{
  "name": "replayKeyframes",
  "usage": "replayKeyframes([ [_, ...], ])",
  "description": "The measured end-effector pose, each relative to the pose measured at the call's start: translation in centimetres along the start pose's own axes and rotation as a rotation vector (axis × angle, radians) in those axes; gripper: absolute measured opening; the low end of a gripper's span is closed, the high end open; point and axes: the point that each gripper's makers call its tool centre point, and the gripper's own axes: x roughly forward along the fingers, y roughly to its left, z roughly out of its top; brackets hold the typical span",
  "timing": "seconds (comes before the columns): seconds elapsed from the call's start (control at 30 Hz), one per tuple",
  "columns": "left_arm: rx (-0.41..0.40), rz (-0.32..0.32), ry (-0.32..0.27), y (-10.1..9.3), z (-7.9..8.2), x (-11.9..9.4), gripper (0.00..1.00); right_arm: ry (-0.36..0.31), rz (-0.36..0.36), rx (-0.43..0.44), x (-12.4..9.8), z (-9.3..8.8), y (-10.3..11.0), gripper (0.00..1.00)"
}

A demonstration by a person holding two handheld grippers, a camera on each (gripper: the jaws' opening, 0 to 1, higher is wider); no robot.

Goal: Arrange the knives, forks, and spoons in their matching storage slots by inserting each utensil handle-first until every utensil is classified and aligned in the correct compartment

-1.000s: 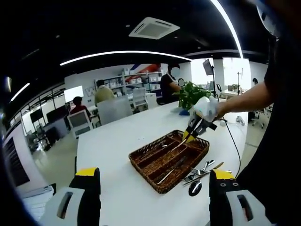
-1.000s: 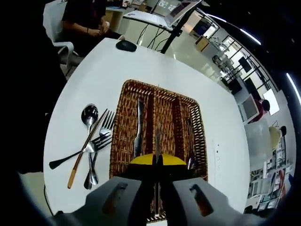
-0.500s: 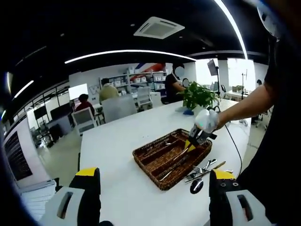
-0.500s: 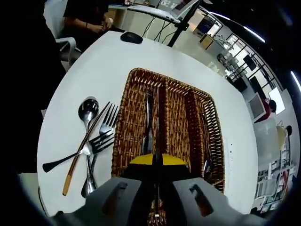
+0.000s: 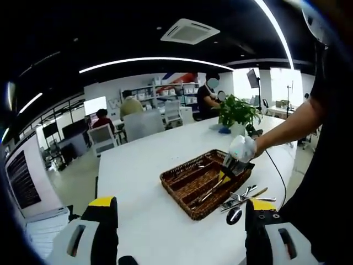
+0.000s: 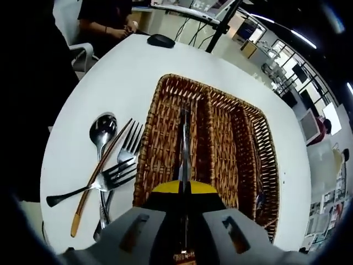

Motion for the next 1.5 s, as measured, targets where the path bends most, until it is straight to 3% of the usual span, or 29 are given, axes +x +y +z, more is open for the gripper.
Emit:
replayKeyframes([
  [0.47,-0.002,0.014,0.013,0.4,-0.5,-0.6,1.00,0.087,-0.004,0.003,1.9,-1.7,0.5,0.01],
  [0.57,0.000,0.015,0.019,0.3,-0.9,-0.7,1.00,0.095,0.037,0.091,2.0,-2.0,1.4,0.01],
  [0.7,-0.003,0.018,0.024,0.3,-1.1,-1.0,1.00,0.092,0.030,0.064,2.1,-1.9,1.2,0.01],
  [0.9,0.005,0.021,0.024,0.3,-1.0,-1.2,1.00,0.074,0.041,0.047,2.0,-1.9,1.3,0.02],
  [0.97,0.006,0.021,0.025,0.3,-0.9,-1.1,1.00,0.079,0.043,0.087,1.8,-2.0,1.2,0.02],
  [1.03,0.007,0.020,0.025,0.3,-0.9,-1.0,1.00,0.055,0.059,0.131,1.8,-1.5,1.3,0.12],
  [1.1,0.008,0.017,0.024,0.3,-0.9,-1.0,1.00,0.059,0.030,0.125,1.8,-1.5,0.7,0.18],
  [1.23,0.015,0.009,0.024,0.2,-0.7,-0.8,1.00,0.025,0.039,0.139,1.2,-0.7,0.6,0.19],
  [1.5,0.022,-0.007,0.011,0.2,-0.1,-0.1,1.00,-0.069,-0.029,0.216,-1.0,0.8,-1.3,0.29],
])
